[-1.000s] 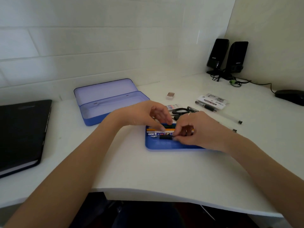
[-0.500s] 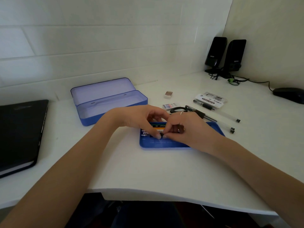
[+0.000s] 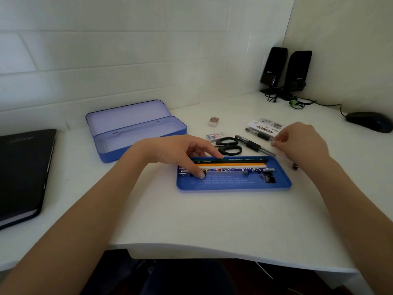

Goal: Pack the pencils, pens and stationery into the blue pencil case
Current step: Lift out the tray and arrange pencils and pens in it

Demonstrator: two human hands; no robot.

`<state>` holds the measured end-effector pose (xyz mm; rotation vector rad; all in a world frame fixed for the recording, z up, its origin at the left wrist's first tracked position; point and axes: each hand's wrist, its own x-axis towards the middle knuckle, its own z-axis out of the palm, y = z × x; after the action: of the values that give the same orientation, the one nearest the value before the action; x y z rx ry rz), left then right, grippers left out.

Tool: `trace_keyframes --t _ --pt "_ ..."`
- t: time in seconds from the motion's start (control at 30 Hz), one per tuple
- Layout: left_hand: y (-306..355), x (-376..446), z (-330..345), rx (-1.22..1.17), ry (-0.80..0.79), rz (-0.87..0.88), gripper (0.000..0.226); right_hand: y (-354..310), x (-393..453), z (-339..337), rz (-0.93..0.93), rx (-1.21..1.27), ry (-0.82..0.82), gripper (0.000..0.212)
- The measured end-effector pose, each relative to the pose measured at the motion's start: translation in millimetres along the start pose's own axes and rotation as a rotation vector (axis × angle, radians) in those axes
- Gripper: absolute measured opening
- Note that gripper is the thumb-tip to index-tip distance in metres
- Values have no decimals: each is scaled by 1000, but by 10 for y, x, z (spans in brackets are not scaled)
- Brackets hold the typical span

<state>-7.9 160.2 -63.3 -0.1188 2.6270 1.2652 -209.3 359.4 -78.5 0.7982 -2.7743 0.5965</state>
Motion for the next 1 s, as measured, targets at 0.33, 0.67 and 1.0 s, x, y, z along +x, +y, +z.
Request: trace_keyframes --t 0.33,0.67,1.0 --pt "15 -6 -5 -3 -12 -8 54 28 24 88 54 -24 25 21" --pt "-19 -45 -178 -341 617 88 14 -436 -376 -291 -408 523 -324 8" --pt "25 -61 -97 -151 191 95 45 -540 -585 -215 -678 324 -558 9"
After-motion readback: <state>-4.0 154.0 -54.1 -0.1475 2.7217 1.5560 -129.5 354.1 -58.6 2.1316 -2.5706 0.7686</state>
